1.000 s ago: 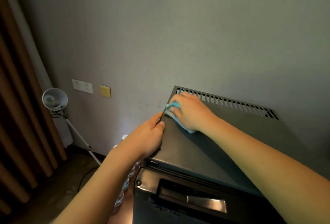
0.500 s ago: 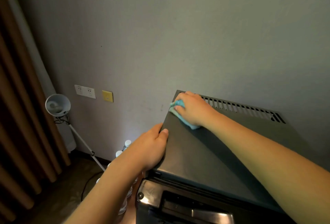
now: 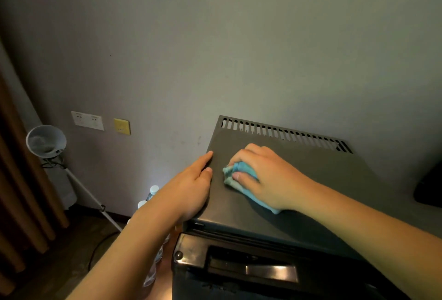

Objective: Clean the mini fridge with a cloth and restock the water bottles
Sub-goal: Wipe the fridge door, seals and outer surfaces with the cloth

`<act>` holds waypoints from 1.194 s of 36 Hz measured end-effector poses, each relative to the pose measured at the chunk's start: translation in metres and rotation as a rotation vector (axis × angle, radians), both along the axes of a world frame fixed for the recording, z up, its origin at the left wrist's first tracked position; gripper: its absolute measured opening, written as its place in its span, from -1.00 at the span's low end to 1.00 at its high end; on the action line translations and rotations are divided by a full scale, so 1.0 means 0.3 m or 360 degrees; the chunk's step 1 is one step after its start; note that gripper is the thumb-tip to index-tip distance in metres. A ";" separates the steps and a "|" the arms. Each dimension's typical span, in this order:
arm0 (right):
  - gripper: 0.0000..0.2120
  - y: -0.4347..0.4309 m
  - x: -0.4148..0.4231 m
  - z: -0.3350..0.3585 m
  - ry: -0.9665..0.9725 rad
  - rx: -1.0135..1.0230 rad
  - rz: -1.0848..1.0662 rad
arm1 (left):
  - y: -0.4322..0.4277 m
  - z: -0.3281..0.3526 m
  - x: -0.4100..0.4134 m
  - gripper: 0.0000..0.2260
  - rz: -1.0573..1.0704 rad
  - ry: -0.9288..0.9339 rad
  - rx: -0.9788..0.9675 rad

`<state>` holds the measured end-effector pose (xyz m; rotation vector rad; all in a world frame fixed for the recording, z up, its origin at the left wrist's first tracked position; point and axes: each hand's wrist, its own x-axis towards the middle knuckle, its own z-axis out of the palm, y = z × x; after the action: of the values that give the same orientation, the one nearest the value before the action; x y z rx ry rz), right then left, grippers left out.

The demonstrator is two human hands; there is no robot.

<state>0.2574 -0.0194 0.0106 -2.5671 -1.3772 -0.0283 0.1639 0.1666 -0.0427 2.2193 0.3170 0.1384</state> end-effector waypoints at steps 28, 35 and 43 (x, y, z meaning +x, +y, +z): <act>-0.70 0.349 0.201 0.024 -0.0029 0.0000 -0.0182 | -0.021 0.012 -0.003 -0.55 0.0083 0.0011 0.0120; -0.78 0.114 0.007 0.022 0.0064 0.0059 0.0156 | -0.030 0.025 -0.026 -0.59 0.0160 0.0001 0.0278; -0.76 -0.088 -0.045 0.010 0.0090 0.0033 0.0089 | -0.083 0.094 -0.034 -0.57 0.0095 -0.0027 0.0913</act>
<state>0.2439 -0.0460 0.0137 -2.4915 -1.4200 0.0394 0.1535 0.1418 -0.0144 2.7732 0.3681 0.3121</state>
